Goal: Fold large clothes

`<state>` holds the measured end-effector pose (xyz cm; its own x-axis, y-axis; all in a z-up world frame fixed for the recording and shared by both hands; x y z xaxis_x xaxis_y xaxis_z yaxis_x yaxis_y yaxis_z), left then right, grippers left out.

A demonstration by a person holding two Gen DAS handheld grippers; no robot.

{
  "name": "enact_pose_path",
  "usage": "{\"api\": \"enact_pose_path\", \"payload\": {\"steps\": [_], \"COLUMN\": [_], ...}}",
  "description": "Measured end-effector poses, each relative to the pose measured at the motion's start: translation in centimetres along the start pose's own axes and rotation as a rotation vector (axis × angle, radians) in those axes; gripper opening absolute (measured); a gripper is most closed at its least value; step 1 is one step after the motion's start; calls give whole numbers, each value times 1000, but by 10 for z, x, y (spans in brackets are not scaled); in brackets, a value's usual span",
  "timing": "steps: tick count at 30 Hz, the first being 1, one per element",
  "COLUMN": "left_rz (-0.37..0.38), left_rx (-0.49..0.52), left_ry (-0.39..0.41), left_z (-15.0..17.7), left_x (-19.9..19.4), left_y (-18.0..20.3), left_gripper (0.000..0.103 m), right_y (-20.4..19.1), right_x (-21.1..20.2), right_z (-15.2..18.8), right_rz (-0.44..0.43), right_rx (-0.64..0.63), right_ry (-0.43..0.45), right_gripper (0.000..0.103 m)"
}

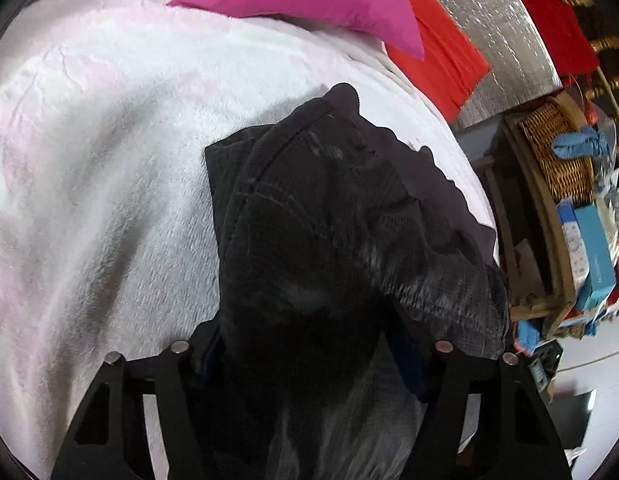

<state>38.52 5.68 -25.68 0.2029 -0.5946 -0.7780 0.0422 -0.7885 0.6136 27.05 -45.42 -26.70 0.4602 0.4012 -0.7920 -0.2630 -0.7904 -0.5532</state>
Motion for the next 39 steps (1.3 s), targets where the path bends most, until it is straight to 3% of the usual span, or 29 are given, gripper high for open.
{"api": "enact_pose_path", "payload": {"steps": [3,6,10,15,18,20,21,24,25,29,32,33,36,39], "left_rz": [27,44,44,26,-13,-46,-62,-86,-109,-191,-235,-253,-316,-310], "left_rx": [-26,-42,-35,-39,-31,-29,-30,-16,-15,-1,6,9,21,23], "left_ry": [-5,2,32,99,136,135,131,123,119,143,185,203,252,276], "left_z": [-10,-18,-31,-54,-65,-69,-71,-73,-73,-66,-57,-53,-35,-12], "left_x": [5,8,6,1,2,7,11,13,11,-3,-21,-28,-45,-58], "left_y": [-2,-1,5,10,12,9,10,14,15,23,20,20,20,18], "left_gripper": [60,47,36,33,34,40,49,53,60,62,65,66,67,68], "right_y": [-8,-12,-21,-38,-39,-30,-29,-25,-26,-28,-20,-16,-5,0], "right_x": [7,10,20,21,39,52,55,52,51,35,4,-7,-34,-36], "right_z": [-7,-18,-34,-55,-69,-75,-79,-82,-81,-79,-65,-58,-38,-28], "right_rz": [44,40,54,53,94,91,85,71,78,76,46,38,-46,-140], "right_rx": [-29,-35,-51,-80,-74,-37,-19,34,34,44,67,84,137,193], "right_ry": [18,40,54,161,174,146,135,102,91,92,153,186,256,212], "right_gripper": [79,60,55,49,49,54,61,72,75,77,77,83,90,91]}}
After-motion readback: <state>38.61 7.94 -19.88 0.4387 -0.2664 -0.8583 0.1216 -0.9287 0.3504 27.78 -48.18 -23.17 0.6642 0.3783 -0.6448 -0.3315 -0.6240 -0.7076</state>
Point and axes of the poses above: each gripper's, at about its wrist camera, not at the fingertips, and x roughly the way its jaws point, y to its right, z to its underside, the point moved 1 cm from there along x, roughly the way its jaws point, and after that the axes turned 9 degrees about -y, right-handed, at the moved point
